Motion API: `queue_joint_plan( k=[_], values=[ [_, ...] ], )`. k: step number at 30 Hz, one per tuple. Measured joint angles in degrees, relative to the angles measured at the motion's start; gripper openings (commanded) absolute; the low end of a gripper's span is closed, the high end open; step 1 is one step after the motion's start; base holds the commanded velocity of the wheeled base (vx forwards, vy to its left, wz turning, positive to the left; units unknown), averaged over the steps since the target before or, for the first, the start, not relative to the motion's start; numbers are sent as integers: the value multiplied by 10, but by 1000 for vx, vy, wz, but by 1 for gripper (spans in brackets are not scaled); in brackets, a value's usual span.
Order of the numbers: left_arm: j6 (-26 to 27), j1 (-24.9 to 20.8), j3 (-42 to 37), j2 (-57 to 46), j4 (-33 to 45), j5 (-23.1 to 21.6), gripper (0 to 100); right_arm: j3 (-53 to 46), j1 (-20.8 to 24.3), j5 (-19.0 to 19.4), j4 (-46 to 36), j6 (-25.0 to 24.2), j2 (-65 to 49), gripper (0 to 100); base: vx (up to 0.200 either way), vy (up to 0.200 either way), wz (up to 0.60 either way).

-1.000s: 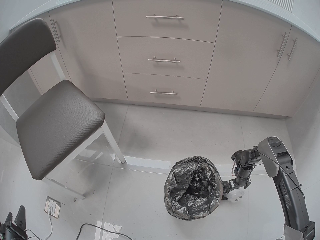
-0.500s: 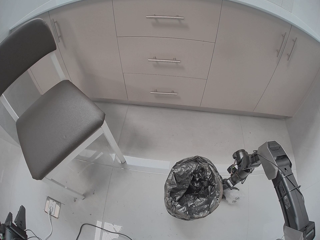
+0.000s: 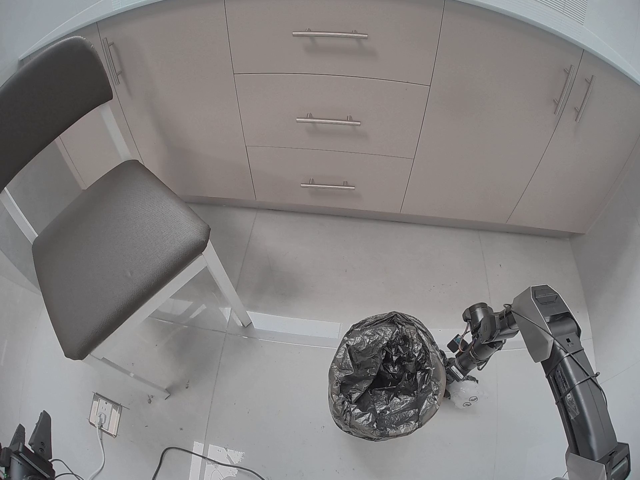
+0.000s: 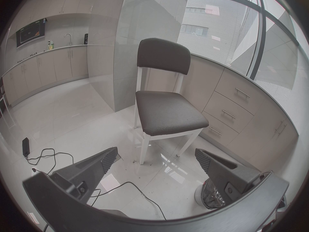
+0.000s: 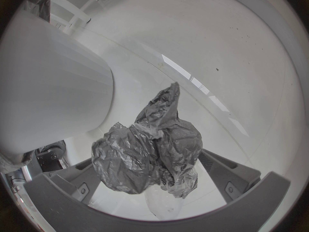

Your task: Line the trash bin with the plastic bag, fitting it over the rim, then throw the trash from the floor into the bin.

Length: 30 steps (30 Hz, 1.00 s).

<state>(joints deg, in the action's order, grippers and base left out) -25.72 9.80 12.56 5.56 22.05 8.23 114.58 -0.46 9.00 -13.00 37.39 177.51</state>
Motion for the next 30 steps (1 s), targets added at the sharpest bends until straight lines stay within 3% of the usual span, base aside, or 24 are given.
queue_joint_plan(
  k=[19, 20, 30],
  values=[
    [0, 0, 0, 1, 0, 0, 100, 0, 9, -24, 4, -5, 0, 100, 0, 0, 0],
    [0, 0, 0, 1, -1, 0, 100, 0, 10, -25, 3, -6, 0, 0, 0, 0, 0],
    [0, 0, 0, 1, -1, 0, 100, 0, 17, -32, 3, -29, 0, 0, 0, 0, 0]
  ],
)
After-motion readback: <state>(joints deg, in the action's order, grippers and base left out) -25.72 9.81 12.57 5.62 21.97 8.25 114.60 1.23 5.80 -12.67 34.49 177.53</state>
